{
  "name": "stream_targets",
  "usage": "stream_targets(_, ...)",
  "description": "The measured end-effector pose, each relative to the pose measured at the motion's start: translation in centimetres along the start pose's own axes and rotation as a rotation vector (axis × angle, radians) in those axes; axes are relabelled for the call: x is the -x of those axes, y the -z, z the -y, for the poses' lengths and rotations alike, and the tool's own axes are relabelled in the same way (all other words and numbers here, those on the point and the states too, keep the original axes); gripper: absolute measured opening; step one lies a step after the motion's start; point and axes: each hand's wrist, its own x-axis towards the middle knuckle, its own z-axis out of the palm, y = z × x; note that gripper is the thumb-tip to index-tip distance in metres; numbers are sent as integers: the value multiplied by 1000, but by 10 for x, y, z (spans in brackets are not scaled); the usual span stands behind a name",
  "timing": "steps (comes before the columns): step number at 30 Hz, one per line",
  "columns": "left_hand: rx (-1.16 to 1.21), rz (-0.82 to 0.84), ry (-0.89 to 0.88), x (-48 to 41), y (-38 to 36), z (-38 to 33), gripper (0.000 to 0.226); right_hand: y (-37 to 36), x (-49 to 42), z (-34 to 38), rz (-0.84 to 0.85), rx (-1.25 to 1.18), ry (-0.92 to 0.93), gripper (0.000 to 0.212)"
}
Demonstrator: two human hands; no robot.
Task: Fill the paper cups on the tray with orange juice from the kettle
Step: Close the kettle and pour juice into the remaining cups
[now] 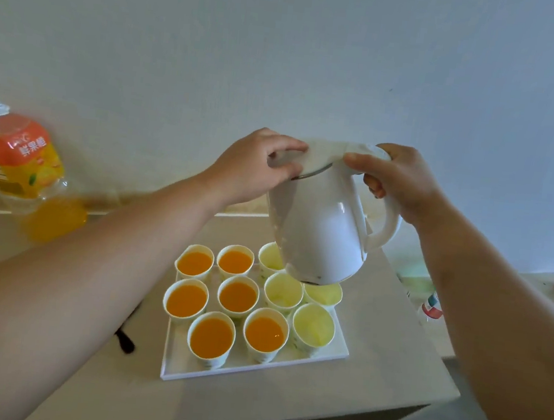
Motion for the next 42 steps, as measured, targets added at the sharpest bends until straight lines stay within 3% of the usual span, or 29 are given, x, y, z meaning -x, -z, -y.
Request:
stream_targets(13,27,59,120,-16,-42,-33,39,55,-27,-17,201,118,22,28)
stream_targets(42,257,139,273,-13,-80,-12,54,57,-37,-29,348,461,80,43)
